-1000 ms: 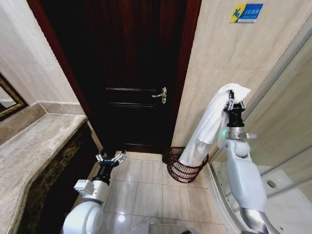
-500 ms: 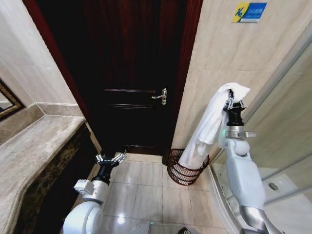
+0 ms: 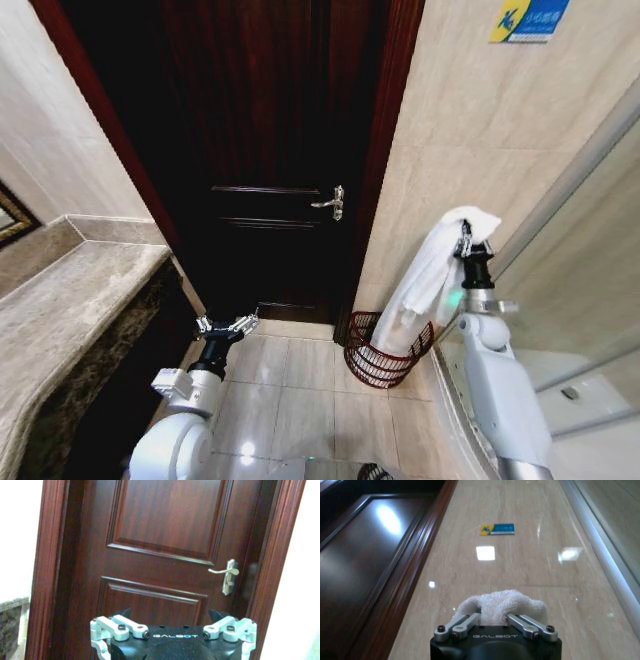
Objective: Discard the used towel into the hamper.
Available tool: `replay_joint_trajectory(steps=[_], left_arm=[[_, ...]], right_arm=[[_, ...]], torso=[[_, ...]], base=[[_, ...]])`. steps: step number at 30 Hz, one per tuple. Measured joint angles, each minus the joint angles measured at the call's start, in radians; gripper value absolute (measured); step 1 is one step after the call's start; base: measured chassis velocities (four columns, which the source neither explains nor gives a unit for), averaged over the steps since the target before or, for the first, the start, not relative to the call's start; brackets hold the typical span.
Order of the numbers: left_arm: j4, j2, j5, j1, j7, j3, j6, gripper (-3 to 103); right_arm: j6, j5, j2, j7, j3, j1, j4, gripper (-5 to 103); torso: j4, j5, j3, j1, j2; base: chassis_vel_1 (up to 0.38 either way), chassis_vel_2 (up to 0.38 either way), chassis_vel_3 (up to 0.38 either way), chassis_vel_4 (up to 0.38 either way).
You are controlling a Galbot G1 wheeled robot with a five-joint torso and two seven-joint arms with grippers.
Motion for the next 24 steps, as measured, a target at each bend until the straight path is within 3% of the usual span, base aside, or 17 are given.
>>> replay_joint_trajectory(steps=[7,24], left_arm=[[0.0,0.0,0.0,0.0,0.0,0.0,0.0,100],[0.0,0.0,0.0,0.0,0.0,0.0,0.0,100]], right_arm=[[0.015,0.001,0.018,-0.014,-0.012,-0.014,-0.062,7],[0.147,-0.043,0.063,-0.095,-0.036,0.019,-0.387,7]], torso=[[0.0,0.0004,0.0,0.0,0.0],[0.0,0.0004,0.0,0.001,0.0]], base=[[0.0,0.0,0.0,0.0],[0.0,0.0,0.0,0.0]])
